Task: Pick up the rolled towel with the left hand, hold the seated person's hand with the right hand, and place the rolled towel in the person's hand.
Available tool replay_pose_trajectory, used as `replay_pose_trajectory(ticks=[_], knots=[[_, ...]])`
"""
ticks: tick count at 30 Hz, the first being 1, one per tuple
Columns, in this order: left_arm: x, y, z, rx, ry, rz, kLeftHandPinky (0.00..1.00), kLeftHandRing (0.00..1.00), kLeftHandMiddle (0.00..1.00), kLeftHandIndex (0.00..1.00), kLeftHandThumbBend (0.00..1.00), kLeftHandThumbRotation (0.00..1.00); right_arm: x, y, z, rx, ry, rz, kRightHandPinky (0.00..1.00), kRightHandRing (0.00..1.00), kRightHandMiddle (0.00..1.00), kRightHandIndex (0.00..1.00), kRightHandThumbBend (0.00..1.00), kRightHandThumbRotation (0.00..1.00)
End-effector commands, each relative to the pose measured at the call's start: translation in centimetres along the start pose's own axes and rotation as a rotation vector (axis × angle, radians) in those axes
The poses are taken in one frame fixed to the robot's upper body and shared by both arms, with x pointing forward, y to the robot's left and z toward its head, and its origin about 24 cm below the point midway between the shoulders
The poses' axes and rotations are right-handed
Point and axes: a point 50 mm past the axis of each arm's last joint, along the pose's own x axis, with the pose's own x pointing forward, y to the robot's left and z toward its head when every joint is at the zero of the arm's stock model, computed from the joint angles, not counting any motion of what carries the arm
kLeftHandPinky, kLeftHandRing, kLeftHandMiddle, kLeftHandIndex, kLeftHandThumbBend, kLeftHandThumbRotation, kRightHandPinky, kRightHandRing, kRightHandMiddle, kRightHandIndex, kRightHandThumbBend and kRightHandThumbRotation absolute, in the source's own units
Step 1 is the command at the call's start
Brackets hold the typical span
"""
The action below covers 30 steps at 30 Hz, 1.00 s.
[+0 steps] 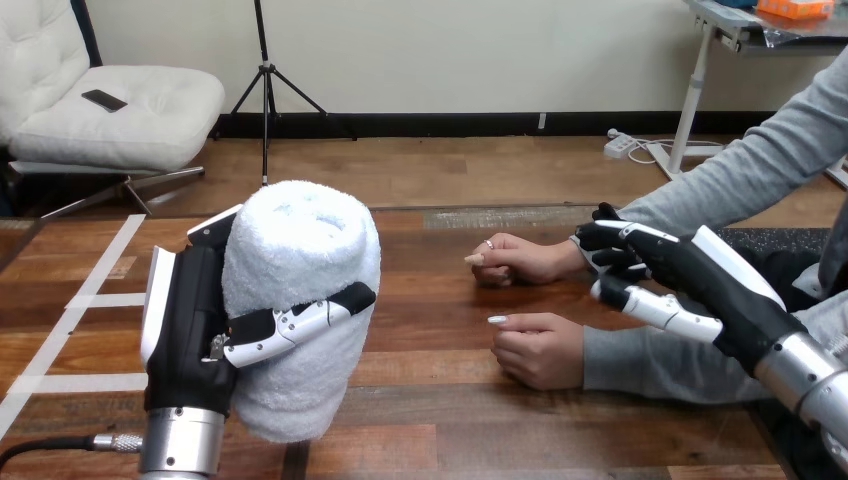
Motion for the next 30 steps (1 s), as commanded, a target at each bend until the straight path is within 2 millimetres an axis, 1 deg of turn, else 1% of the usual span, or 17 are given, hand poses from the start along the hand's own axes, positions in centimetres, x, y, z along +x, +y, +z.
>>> replay_pose_trajectory(ticks=[1,2,3,13,17,20,21,22,28,30], knots=[[1.5,0.0,2.3,-0.011,-0.128,0.010,0.28,0.32,0.38,0.39,0.59,0.00,1.7,-2.1,1.2,-0.057,-0.027,-0.032,0.73,0.82,0.86,0.86,0.76,0.63],[1.5,0.0,2.3,-0.014,-0.130,0.009,0.27,0.32,0.38,0.39,0.59,0.00,1.8,-2.1,1.1,-0.060,-0.016,-0.027,0.73,0.82,0.85,0.85,0.76,0.62],[1.5,0.0,2.3,-0.017,-0.131,0.009,0.27,0.32,0.38,0.39,0.58,0.00,1.8,-2.2,1.0,-0.062,-0.010,-0.024,0.72,0.82,0.85,0.86,0.76,0.58],[1.5,0.0,2.4,-0.022,-0.128,0.007,0.27,0.32,0.38,0.39,0.57,0.00,2.3,-2.5,0.3,-0.092,0.061,0.015,0.73,0.83,0.86,0.87,0.80,0.45],[1.5,0.1,2.4,-0.015,-0.126,0.008,0.27,0.32,0.38,0.39,0.57,0.00,2.5,-2.6,0.1,-0.114,0.097,0.034,0.74,0.84,0.87,0.87,0.83,0.44],[1.5,0.1,2.4,-0.014,-0.128,0.007,0.27,0.32,0.38,0.39,0.57,0.00,2.6,-2.7,-0.1,-0.115,0.112,0.042,0.75,0.84,0.87,0.87,0.87,0.43],[1.5,0.1,2.4,-0.014,-0.128,0.007,0.27,0.32,0.38,0.39,0.57,0.00,2.7,-2.7,-0.1,-0.114,0.118,0.045,0.75,0.84,0.87,0.87,0.91,0.42],[1.5,0.1,2.5,-0.015,-0.129,0.007,0.27,0.32,0.38,0.39,0.57,0.00,2.7,-2.7,-0.1,-0.114,0.121,0.047,0.75,0.84,0.88,0.87,0.92,0.42],[1.5,0.1,2.5,-0.027,-0.136,0.003,0.27,0.32,0.38,0.39,0.56,0.00,2.9,-2.8,-0.4,-0.144,0.152,0.079,0.76,0.85,0.88,0.88,0.97,0.40],[1.5,0.1,2.5,-0.028,-0.136,0.003,0.27,0.32,0.38,0.39,0.55,0.00,2.9,-2.7,-0.5,-0.147,0.165,0.087,0.76,0.85,0.88,0.88,0.99,0.38]])
